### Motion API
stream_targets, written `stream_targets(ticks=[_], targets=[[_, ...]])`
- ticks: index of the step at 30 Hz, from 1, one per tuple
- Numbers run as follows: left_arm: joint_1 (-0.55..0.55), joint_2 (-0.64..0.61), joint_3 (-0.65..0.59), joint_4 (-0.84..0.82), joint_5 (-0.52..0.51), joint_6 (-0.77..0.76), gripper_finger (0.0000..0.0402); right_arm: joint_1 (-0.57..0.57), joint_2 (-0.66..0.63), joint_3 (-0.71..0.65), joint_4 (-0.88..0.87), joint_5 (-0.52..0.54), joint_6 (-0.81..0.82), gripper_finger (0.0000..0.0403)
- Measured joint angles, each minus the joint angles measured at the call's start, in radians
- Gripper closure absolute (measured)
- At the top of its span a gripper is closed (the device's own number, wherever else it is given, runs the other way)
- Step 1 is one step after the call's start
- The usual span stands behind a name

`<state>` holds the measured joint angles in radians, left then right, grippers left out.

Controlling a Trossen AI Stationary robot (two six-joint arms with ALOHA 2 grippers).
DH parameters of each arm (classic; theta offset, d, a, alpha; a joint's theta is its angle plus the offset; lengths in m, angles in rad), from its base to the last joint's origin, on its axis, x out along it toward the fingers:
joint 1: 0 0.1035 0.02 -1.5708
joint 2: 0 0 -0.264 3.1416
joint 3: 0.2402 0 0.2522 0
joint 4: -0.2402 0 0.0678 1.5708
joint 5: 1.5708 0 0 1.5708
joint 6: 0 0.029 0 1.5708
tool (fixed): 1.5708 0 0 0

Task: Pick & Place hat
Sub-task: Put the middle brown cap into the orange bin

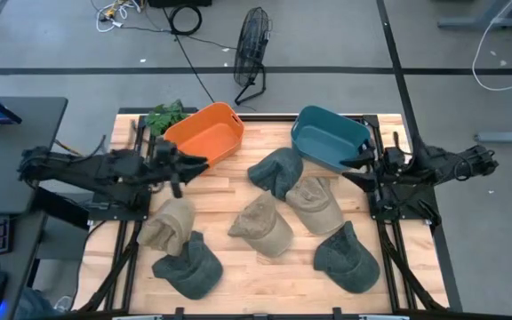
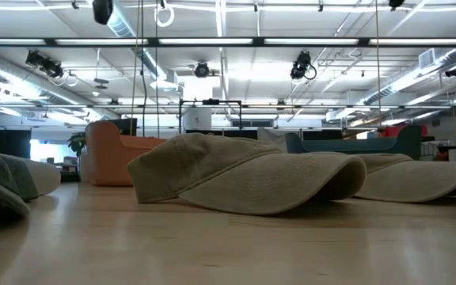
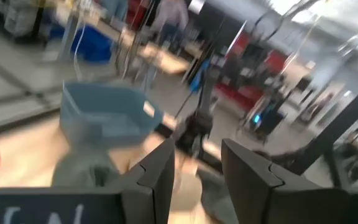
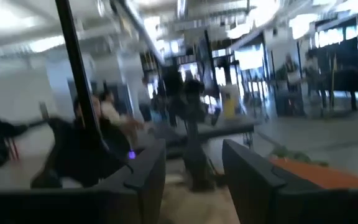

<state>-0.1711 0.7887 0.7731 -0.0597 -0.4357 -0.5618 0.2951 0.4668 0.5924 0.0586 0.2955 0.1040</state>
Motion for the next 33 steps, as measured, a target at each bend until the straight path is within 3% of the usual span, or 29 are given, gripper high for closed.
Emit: stream_targets(ticks=[8,13,21,33], targets=[[-0.001,0.280,0.197,-0.139,0.183,-0.104,0.0266,0.000,0.182,0.116,-0.143,0.018,-0.007,0.0240],[0.003,0.421,0.214,-0.160,0.185,-0.249,0.0266,0.000,0.270,0.126,-0.144,0.018,-0.011,0.0241],[0.017,0.613,0.213,-0.159,0.234,-0.319,0.0263,0.000,0.327,0.127,-0.142,0.019,-0.010,0.0228],[0.064,0.807,0.213,-0.141,0.300,-0.318,0.0168,0.000,0.335,0.127,-0.142,0.021,-0.011,0.0190]])
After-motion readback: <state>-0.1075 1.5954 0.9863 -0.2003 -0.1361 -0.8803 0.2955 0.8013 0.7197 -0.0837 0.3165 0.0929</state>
